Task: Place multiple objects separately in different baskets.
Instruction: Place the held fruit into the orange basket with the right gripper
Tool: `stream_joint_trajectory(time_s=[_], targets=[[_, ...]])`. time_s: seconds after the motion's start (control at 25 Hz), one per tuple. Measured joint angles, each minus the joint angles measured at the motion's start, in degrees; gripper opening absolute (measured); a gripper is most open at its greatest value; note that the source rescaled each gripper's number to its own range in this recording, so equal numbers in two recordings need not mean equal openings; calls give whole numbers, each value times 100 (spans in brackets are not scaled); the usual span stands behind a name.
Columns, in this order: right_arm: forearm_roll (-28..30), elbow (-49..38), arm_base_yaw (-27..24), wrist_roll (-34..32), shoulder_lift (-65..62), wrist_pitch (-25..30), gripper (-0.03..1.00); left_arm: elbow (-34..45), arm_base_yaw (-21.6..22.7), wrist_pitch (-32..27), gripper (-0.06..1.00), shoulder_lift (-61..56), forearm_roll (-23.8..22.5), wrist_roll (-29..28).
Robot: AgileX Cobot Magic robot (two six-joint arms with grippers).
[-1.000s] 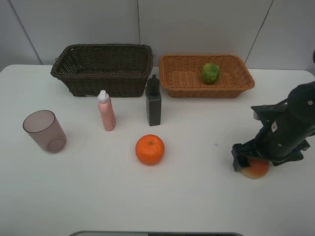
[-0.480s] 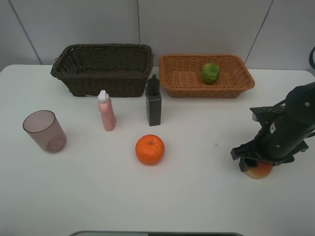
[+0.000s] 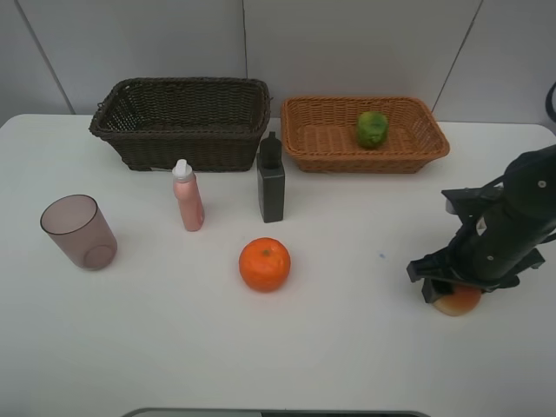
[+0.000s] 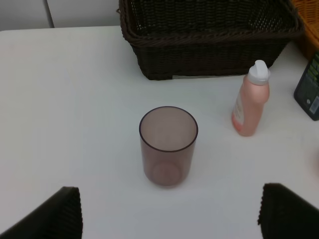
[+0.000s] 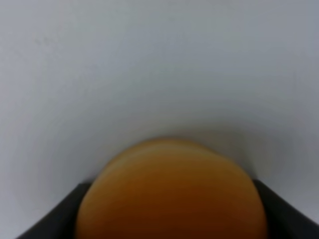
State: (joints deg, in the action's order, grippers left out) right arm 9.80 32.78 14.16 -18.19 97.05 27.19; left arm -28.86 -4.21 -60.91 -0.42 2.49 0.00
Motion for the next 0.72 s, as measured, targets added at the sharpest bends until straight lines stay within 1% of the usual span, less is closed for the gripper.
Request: stream_joint_trajectory(time_s=[0.08, 0.16, 0.28, 0.4, 0.56, 0.72], targets=[[-66, 124, 0, -2, 0, 209, 38, 0, 0, 0, 91, 0, 0, 0], [-127, 380, 0, -10, 0, 571, 38, 0, 0, 0, 91, 0, 0, 0], [-152, 913, 0, -15, -11, 1393, 38, 0, 0, 0, 91, 0, 0, 0], [-159, 1677, 0, 21, -45, 2060, 38, 0, 0, 0, 91, 0, 0, 0], [-159, 2841, 0, 104, -30, 2614, 38, 0, 0, 0, 91, 0, 0, 0], [-210, 3975, 0, 237, 277, 3101, 38, 0, 0, 0, 91, 0, 0, 0]])
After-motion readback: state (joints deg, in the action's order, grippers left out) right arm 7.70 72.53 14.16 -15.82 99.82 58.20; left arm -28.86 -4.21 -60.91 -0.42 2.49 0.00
